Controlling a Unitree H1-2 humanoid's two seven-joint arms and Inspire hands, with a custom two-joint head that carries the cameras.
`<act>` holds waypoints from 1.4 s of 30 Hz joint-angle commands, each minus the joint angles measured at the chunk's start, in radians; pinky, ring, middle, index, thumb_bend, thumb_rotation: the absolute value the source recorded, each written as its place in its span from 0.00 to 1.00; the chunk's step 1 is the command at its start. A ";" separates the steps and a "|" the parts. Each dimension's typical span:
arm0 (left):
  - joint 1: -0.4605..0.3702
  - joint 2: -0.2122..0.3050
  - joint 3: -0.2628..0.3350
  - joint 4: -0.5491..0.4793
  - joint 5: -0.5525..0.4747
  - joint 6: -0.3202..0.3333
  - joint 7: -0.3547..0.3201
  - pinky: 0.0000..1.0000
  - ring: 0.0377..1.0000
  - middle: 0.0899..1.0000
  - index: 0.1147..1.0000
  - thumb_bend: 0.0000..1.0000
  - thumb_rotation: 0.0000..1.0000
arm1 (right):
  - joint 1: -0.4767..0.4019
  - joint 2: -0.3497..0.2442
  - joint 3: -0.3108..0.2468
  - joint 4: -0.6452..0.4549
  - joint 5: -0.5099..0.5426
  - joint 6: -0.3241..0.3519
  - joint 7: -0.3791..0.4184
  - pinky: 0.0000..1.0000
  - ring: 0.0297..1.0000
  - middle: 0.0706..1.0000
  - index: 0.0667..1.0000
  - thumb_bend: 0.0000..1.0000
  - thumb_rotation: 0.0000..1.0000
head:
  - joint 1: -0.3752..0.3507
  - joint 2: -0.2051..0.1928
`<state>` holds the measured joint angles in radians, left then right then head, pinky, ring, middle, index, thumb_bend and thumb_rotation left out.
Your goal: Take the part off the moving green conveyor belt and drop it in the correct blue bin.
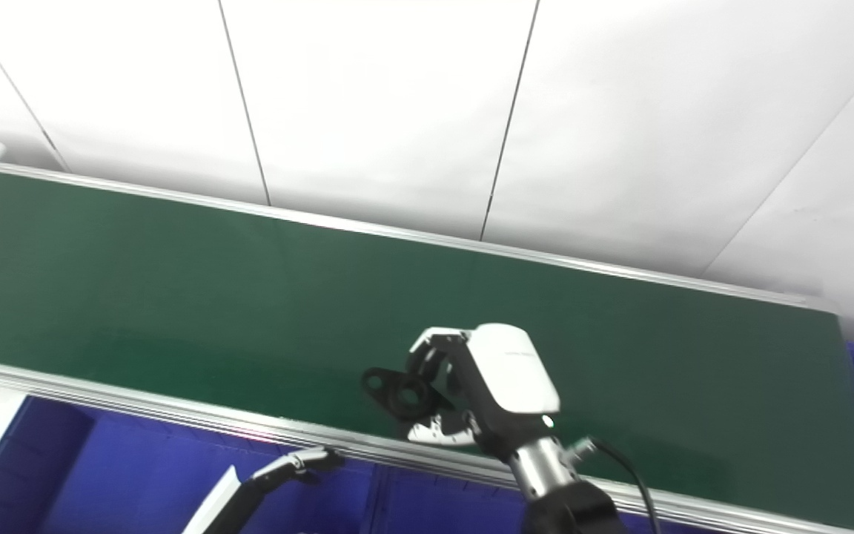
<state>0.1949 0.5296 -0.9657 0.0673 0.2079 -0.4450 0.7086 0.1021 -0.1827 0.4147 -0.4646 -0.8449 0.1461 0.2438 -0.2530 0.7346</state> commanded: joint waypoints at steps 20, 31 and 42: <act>0.067 0.015 0.233 -0.171 -0.105 -0.025 -0.239 0.65 0.74 0.79 0.75 0.67 0.41 | 0.280 -0.022 -0.040 -0.101 -0.014 -0.040 0.039 0.28 0.35 0.37 0.50 0.52 0.00 | -0.132 0.264; 0.144 -0.065 0.394 -0.217 -0.159 -0.025 -0.419 0.64 0.74 0.79 0.74 0.67 0.44 | 0.196 -0.077 0.041 0.089 -0.109 -0.044 0.085 0.31 0.36 0.41 0.48 0.52 0.00 | -0.149 0.295; 0.194 -0.139 0.503 -0.235 -0.168 -0.025 -0.560 0.63 0.73 0.79 0.74 0.67 0.43 | 0.159 -0.120 0.116 0.064 -0.273 0.004 0.319 0.94 0.90 0.89 0.84 0.61 0.82 | -0.131 0.300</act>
<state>0.3757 0.3944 -0.4753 -0.1297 0.0457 -0.4451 0.1721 0.2481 -0.3103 0.5425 -0.3364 -1.1171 0.1334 0.5698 -0.3850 1.0339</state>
